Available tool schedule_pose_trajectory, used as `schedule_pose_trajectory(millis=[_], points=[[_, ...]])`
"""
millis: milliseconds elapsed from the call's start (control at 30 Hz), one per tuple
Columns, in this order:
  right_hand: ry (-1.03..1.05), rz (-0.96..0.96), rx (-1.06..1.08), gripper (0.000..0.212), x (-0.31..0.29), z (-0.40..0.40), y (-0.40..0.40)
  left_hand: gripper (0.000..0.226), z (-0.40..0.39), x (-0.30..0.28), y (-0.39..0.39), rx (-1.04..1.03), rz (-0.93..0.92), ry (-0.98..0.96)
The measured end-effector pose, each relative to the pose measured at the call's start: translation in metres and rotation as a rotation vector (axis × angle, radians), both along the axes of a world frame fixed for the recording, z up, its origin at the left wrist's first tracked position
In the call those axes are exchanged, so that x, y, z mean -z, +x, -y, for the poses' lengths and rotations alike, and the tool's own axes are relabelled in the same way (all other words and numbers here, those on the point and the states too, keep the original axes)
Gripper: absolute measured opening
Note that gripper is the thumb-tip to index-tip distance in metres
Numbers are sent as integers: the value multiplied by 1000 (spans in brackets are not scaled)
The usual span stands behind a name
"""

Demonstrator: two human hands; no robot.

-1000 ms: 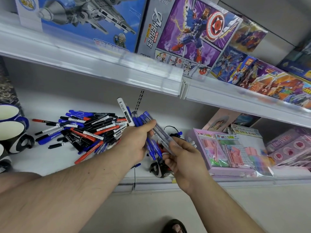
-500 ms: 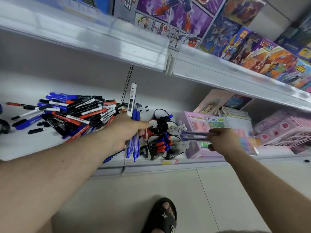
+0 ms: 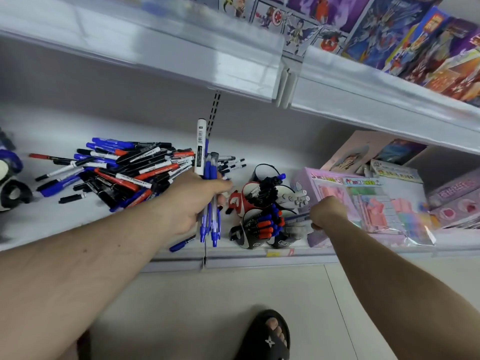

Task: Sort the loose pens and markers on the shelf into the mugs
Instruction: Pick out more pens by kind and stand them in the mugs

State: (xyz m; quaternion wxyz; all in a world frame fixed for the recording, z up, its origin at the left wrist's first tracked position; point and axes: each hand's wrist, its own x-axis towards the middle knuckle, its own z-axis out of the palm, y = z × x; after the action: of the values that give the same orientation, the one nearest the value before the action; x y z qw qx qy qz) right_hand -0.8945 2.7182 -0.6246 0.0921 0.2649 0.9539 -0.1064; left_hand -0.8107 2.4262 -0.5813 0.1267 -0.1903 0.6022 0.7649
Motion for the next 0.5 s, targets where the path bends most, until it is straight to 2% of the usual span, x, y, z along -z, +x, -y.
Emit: schedule_pose_trajectory(millis=[167,333,400,500], points=[[186,59,-234,19,39,17,-5,10,11,0,-4,-20,32,51],[266,130,-417,28,74,5,-7,10,15,3,-7,-42,55,83],[272,160,-474,27,73,4,-6,8,14,4,-7,-52,72,93],[267,100,-488,26,60,8,3,8,13,3,-9,-49,90,115]])
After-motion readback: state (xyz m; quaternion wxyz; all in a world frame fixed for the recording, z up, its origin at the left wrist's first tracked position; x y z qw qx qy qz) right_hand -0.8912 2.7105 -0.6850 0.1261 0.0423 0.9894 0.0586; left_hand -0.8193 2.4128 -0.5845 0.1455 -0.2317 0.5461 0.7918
